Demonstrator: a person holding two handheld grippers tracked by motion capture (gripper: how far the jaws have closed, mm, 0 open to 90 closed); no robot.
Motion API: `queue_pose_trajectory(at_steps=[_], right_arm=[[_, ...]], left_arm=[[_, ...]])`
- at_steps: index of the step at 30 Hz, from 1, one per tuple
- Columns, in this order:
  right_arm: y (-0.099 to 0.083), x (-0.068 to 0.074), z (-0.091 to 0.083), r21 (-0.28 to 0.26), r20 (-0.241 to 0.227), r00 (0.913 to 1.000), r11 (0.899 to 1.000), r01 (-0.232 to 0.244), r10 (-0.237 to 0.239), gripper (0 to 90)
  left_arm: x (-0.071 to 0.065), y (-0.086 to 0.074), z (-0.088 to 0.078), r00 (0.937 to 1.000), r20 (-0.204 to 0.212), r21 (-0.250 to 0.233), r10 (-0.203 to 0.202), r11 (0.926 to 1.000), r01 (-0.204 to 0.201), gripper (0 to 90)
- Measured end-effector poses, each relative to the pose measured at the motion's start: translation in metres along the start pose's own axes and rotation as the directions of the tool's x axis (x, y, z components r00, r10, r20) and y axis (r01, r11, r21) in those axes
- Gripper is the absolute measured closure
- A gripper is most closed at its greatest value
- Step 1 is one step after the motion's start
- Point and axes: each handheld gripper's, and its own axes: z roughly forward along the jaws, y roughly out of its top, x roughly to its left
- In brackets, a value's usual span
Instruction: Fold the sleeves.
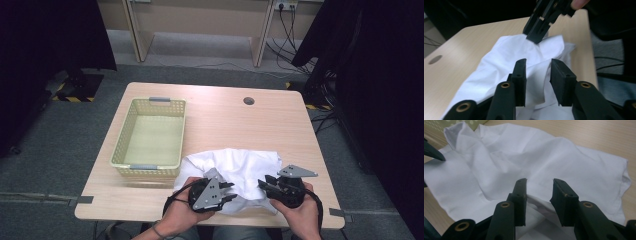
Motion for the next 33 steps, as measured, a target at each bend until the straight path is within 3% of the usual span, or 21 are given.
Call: queue_pose_trajectory(at_steps=[3,4,5,6,7,8,9,10,12,13,14,17,19,20,22,23,24,27,28,29,33], right_arm=[[-0.004,0.001,0.001,0.006,-0.001,1.0,1.0,0.0,0.0,64.5],[-0.007,0.001,0.002,0.014,-0.001,1.0,1.0,-0.003,0.003,64.5],[-0.009,0.002,0.003,0.016,-0.001,1.0,1.0,-0.006,0.006,64.4],[-0.011,0.002,0.004,0.018,-0.001,1.0,1.0,-0.007,0.007,64.3],[-0.011,0.002,0.004,0.018,-0.001,1.0,1.0,-0.007,0.007,64.3],[-0.013,0.002,0.004,0.023,-0.001,0.9999,1.0,-0.011,0.011,64.2],[-0.014,0.003,0.005,0.024,0.0,0.9999,1.0,-0.01,0.01,64.1],[-0.015,0.005,0.005,0.027,-0.001,0.9999,1.0,-0.013,0.013,64.0],[-0.017,0.007,0.006,0.032,-0.002,1.0,0.999,-0.008,0.008,63.7],[-0.018,0.009,0.007,0.033,-0.002,1.0,0.999,-0.003,0.003,63.4],[-0.019,0.01,0.008,0.034,-0.003,1.0,0.999,-0.001,0.001,63.2],[-0.023,0.011,0.01,0.043,-0.006,1.0,0.999,-0.003,0.003,62.2],[-0.025,0.01,0.011,0.048,-0.008,0.9999,0.999,-0.007,0.008,61.9],[-0.027,0.009,0.013,0.053,-0.007,0.9999,0.999,-0.011,0.011,61.6],[-0.029,0.009,0.014,0.062,-0.007,0.9999,0.998,-0.014,0.014,61.2],[-0.03,0.009,0.015,0.069,-0.005,0.9999,0.998,-0.013,0.013,61.1],[-0.03,0.009,0.016,0.074,-0.004,0.9999,0.997,-0.014,0.014,61.0],[-0.032,0.009,0.018,0.086,0.004,1.0,0.996,-0.008,0.008,60.7],[-0.034,0.009,0.02,0.098,0.005,0.9999,0.995,-0.013,0.012,60.4],[-0.034,0.009,0.02,0.098,0.005,0.9999,0.995,-0.013,0.012,60.4],[-0.037,0.011,0.023,0.113,0.018,0.9998,0.994,-0.01,0.008,59.7]], left_arm=[[0.0,0.002,-0.004,0.9993,0.029,-0.02,-0.026,0.9995,0.026,59.4],[0.001,0.004,-0.008,0.9968,0.048,-0.052,-0.064,0.9964,0.067,57.3],[0.001,0.004,-0.008,0.9968,0.048,-0.052,-0.064,0.9964,0.067,56.0],[0.005,0.006,-0.012,0.9941,0.05,-0.078,-0.097,0.9919,0.1,54.7],[0.005,0.006,-0.012,0.9941,0.05,-0.078,-0.097,0.9919,0.1,53.7],[0.01,0.007,-0.015,0.9901,0.037,-0.099,-0.135,0.9854,0.138,52.8],[0.01,0.007,-0.015,0.9901,0.037,-0.099,-0.135,0.9854,0.138,51.5],[0.017,0.005,-0.016,0.9826,0.003,-0.104,-0.186,0.9772,0.185,50.4],[0.023,0.002,-0.017,0.9744,-0.033,-0.091,-0.222,0.9715,0.219,49.4],[0.023,0.002,-0.017,0.9744,-0.033,-0.091,-0.222,0.9715,0.219,49.3],[0.026,-0.004,-0.016,0.9685,-0.06,-0.061,-0.241,0.9694,0.238,49.2],[0.026,-0.013,-0.013,0.9642,-0.059,-0.007,-0.258,0.966,0.258,47.9],[0.025,-0.016,-0.012,0.9651,-0.056,0.009,-0.256,0.9664,0.257,47.2],[0.024,-0.021,-0.01,0.9701,-0.05,0.044,-0.238,0.9698,0.24,47.0],[0.022,-0.026,-0.009,0.9697,-0.038,0.092,-0.241,0.9654,0.244,47.2],[0.022,-0.026,-0.009,0.9697,-0.038,0.092,-0.241,0.9654,0.244,47.8],[0.021,-0.031,-0.008,0.9738,-0.039,0.138,-0.224,0.964,0.228,48.2],[0.019,-0.035,-0.008,0.975,-0.038,0.163,-0.219,0.9612,0.222,49.8],[0.017,-0.039,-0.008,0.974,-0.028,0.192,-0.225,0.955,0.226,50.4],[0.017,-0.039,-0.008,0.974,-0.028,0.192,-0.225,0.955,0.226,50.9],[0.009,-0.046,-0.005,0.9782,-0.022,0.242,-0.207,0.9482,0.206,52.5]])
